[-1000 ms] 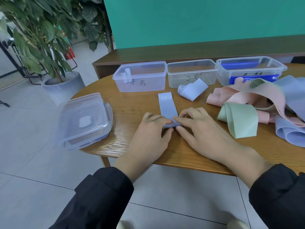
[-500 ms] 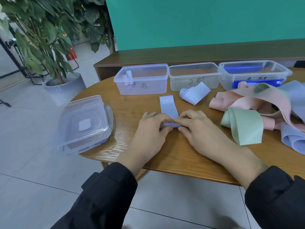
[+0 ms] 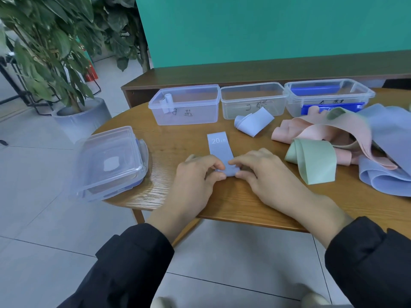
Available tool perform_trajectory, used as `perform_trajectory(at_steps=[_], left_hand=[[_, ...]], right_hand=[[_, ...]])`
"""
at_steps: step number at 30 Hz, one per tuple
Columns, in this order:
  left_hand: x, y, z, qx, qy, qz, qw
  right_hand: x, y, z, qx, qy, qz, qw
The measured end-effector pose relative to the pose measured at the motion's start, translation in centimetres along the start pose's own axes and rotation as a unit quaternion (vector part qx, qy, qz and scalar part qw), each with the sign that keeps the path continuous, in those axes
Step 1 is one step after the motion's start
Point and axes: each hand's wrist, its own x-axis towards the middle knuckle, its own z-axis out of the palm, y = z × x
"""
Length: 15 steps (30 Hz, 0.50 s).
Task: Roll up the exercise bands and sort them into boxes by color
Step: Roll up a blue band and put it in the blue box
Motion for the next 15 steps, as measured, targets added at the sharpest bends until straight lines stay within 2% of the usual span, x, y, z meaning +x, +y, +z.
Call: perform_trajectory(at_steps=[4, 15], left_hand=[[-2.1, 0.7, -0.4, -0.007, 0.006, 0.022, 1.0], [-3.5, 0.4, 0.2, 0.037, 0.019, 0.065, 0.997]], right_hand=[[-2.1, -1.0, -1.1, 0.03, 0.001, 0.009, 0.999], [-3.5, -1.3, -1.5, 0.005, -0.007, 0.004, 1.0]])
